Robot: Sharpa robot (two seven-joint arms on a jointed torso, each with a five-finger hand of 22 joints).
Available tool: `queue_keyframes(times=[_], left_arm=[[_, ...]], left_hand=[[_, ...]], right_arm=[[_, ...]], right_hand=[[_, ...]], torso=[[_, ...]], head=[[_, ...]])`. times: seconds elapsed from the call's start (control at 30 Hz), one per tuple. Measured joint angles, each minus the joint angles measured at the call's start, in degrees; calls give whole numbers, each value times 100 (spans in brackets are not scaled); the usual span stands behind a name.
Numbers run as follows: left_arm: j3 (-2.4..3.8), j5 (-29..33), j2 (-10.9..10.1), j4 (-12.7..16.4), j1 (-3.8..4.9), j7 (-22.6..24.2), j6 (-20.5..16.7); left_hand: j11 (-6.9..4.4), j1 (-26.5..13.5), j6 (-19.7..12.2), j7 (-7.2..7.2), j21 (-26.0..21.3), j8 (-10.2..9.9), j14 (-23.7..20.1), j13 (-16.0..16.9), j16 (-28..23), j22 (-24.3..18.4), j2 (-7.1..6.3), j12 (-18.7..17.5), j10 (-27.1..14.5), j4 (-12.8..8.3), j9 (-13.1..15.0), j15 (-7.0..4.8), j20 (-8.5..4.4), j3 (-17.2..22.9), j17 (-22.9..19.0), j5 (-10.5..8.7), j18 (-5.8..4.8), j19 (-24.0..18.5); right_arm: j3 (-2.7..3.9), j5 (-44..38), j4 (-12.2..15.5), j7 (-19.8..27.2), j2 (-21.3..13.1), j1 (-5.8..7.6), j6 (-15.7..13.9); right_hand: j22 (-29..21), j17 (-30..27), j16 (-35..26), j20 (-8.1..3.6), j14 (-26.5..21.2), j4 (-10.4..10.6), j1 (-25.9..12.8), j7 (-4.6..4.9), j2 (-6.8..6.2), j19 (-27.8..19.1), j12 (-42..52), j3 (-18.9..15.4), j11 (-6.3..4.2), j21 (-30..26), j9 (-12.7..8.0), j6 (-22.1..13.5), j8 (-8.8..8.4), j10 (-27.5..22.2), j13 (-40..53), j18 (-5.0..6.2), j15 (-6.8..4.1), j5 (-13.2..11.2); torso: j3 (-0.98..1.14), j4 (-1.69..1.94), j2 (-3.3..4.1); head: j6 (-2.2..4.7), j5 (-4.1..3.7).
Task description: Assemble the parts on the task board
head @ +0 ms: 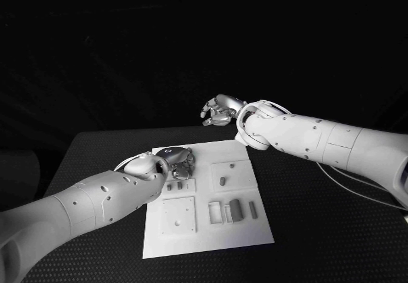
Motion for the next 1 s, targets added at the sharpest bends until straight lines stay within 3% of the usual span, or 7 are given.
queue_keyframes(times=[0.33, 1.0], left_arm=[[-6, 2, 9, -36, -14, 44, -40], [-7, 9, 30, -129, -75, 151, -203]], left_hand=[[-58, 78, 281, 5, 156, 141, 93, 77, 149, -1, 135, 72, 288, -32, 28, -51, -23, 32, -77, -1, 7, 62], [-140, 200, 535, -17, 289, 222, 263, 124, 265, 3, 182, 115, 609, -46, 85, -141, -84, 125, -187, -25, -7, 164]], right_arm=[[0, 0, -2, 0, 5, 0, 0], [0, 1, 0, 0, 8, 0, 0]], right_hand=[[0, 0, 0, 0, -2, 0, 0, 0, 0, 0, 0, 0, 0, 0, 0, 0, 0, 0, 0, 0, 4, 0], [0, -1, 0, 0, 2, 0, 0, 0, 0, 0, 0, 0, 0, 0, 4, 0, 0, 0, -2, -1, 8, 0]], torso=[[-1, 0, 2], [2, 0, 1]], head=[[-13, -13], [-31, -24]])
